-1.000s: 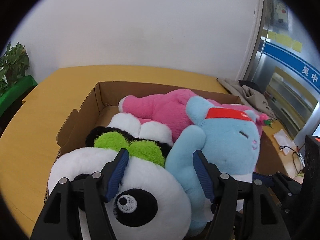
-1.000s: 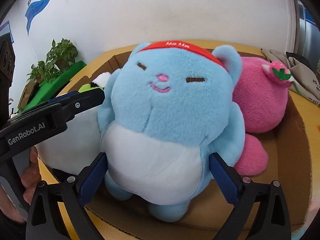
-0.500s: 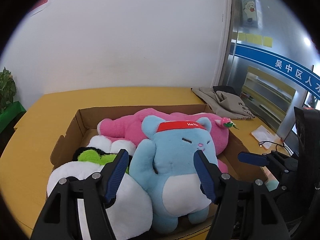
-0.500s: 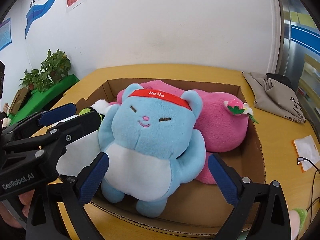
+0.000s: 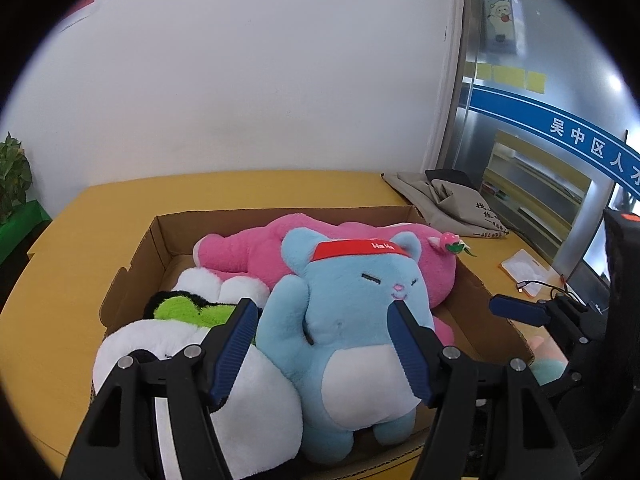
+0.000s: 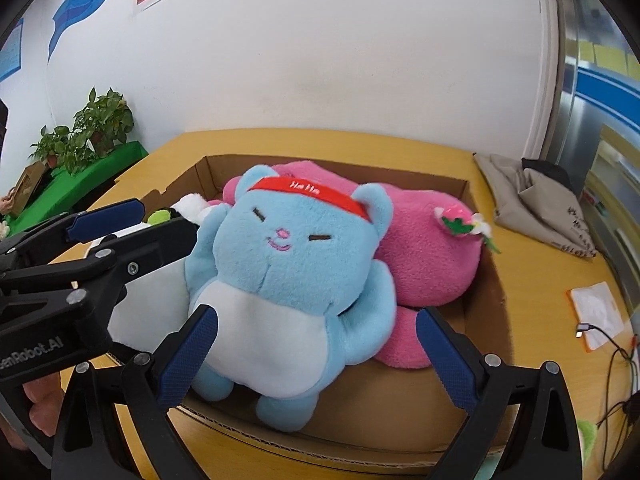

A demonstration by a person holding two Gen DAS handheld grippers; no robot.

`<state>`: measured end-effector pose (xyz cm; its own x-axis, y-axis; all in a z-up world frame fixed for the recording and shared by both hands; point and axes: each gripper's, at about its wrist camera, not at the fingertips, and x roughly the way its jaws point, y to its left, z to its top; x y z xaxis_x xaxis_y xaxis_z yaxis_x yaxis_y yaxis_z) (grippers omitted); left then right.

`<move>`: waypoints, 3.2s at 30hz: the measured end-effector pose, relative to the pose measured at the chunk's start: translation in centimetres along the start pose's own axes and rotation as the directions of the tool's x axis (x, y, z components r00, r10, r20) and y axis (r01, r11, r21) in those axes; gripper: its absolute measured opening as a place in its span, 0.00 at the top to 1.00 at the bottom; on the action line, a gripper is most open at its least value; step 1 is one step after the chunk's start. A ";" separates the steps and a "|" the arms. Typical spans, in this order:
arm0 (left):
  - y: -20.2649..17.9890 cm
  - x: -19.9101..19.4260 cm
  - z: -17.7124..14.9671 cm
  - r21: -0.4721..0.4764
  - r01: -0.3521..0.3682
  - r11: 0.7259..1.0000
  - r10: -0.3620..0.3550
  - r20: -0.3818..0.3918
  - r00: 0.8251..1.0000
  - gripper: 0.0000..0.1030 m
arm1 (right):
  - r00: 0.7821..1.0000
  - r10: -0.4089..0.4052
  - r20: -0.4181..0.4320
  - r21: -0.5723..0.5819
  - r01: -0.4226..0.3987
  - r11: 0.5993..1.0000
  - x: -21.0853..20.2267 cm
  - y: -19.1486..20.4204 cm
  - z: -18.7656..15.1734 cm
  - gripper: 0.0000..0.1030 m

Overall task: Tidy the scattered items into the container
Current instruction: 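Move both grippers to the pink-and-teal plush with green hair, then close both grippers on the pink-and-teal plush and lift it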

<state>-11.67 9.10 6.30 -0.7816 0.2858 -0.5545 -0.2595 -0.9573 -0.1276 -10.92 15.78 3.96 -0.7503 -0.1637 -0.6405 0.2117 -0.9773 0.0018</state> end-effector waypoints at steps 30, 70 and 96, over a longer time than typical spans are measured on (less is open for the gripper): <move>-8.8 1.3 -3.0 0.160 0.356 0.921 -0.314 -0.236 0.920 0.35 | 0.977 0.202 -0.073 0.222 -0.182 0.958 -8.5 -11.0 -14.9 0.01; -9.3 2.7 -10.4 0.019 0.394 0.919 -0.325 -0.525 0.786 0.39 | 0.976 0.205 -0.074 0.357 -0.166 0.919 -9.8 -5.8 -19.1 0.04; -8.3 0.4 -11.3 -0.154 0.590 0.792 -0.588 -0.453 0.671 0.47 | 0.945 0.327 -0.024 0.255 -0.311 0.916 -9.5 -3.5 -18.6 0.22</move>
<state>-3.47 16.67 -2.14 -0.1147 0.7341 -0.6693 -0.5798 -0.5965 -0.5550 7.08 23.29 -4.26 -0.6243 -0.4712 -0.6231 0.2675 -0.8784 0.3961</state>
